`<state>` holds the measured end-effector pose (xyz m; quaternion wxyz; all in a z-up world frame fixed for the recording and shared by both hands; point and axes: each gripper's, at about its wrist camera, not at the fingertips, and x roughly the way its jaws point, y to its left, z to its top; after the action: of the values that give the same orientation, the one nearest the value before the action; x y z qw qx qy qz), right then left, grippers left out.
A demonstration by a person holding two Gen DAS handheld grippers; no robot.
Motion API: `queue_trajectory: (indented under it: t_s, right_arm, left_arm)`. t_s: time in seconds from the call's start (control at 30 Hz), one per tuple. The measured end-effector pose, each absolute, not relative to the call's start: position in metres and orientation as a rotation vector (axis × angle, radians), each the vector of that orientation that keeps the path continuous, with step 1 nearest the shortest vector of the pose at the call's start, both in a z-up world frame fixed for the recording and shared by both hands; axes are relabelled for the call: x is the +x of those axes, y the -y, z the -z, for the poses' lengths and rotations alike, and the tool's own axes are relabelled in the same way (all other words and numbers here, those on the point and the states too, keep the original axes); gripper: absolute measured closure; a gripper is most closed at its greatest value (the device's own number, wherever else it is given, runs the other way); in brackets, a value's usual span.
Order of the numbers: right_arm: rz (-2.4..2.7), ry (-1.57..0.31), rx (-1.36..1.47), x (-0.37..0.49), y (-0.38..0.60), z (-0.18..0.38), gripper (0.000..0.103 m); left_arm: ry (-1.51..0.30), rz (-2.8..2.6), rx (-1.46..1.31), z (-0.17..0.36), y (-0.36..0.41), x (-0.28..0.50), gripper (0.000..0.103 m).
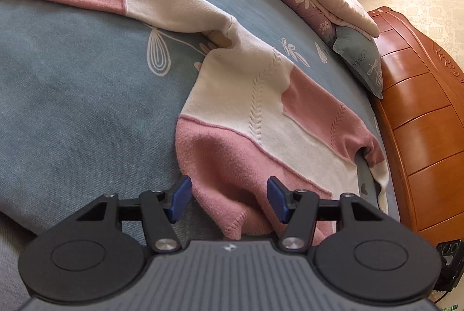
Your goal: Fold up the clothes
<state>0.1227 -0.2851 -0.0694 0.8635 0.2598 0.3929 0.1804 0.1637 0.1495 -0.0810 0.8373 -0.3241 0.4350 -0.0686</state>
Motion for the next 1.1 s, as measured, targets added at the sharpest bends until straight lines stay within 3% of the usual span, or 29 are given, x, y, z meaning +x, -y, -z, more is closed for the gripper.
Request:
queue_trajectory:
  t_s: [0.33, 0.6, 0.8, 0.97, 1.1]
  right_arm:
    - [-0.357, -0.791, 0.570, 0.072, 0.269, 0.053, 0.014]
    - [-0.324, -0.835, 0.619, 0.076, 0.274, 0.077, 0.013]
    - [-0.313, -0.881, 0.637, 0.090, 0.273, 0.099, 0.013]
    - [-0.313, -0.910, 0.650, 0.097, 0.276, 0.112, 0.013]
    - [-0.298, -0.915, 0.677, 0.096, 0.287, 0.119, 0.013]
  left_arm:
    - [-0.945, 0.137, -0.784, 0.114, -0.136, 0.157, 0.046]
    - [-0.892, 0.191, -0.876, 0.137, -0.138, 0.168, 0.046]
    - [-0.819, 0.288, -0.748, 0.140, -0.127, 0.184, 0.046]
    - [-0.777, 0.352, -0.844, 0.150, -0.138, 0.163, 0.045]
    - [-0.753, 0.394, -0.697, 0.147, -0.129, 0.153, 0.045]
